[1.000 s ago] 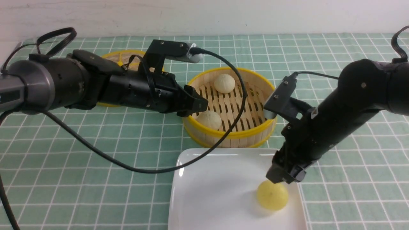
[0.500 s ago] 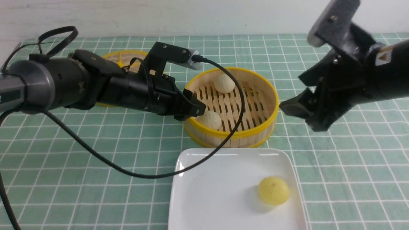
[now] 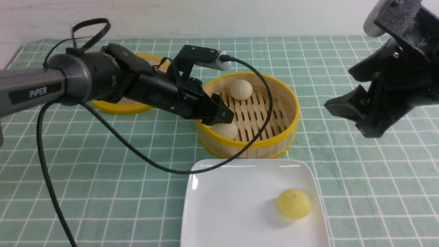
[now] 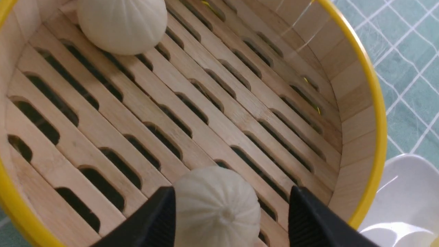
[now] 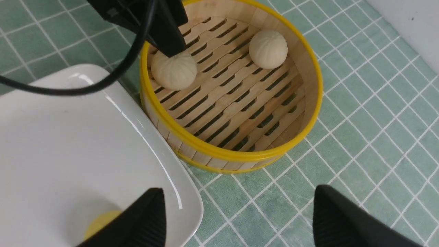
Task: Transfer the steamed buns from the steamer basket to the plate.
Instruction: Use the left arm to grab the steamed stuffed bun that is closest to it
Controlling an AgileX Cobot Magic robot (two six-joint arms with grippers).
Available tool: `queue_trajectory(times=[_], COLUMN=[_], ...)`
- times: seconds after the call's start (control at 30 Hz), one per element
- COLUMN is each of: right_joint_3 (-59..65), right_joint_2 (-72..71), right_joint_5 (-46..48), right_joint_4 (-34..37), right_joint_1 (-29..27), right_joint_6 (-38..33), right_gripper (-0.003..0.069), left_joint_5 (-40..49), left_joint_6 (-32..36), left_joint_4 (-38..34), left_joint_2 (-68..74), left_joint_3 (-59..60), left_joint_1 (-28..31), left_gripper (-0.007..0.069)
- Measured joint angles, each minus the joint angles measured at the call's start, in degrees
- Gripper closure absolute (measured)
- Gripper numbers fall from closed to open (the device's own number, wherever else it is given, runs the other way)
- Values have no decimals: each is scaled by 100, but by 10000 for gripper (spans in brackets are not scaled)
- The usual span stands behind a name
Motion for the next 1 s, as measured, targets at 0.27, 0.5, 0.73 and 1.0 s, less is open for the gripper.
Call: queue_trajectory(times=[0.27, 0.5, 0.73, 1.0], right_joint_3=[11, 11, 11, 11], right_joint_2=[0, 0, 0, 0], right_joint_5=[14, 30, 30, 30], right_joint_4=[-7, -7, -7, -7], right_joint_1=[0, 0, 0, 0], right_joint_6=[6, 6, 13, 13], right_gripper=[134, 140, 143, 143], left_joint_5=[-399, -625, -818, -966], left_joint_6=[-333, -422, -422, -423], left_joint_4=[549, 864, 903, 903], left_joint_2=[157, 179, 211, 261], left_joint_3=[-37, -37, -37, -37], left_joint_1=[-427, -421, -421, -421], left_gripper=[172, 172, 185, 436])
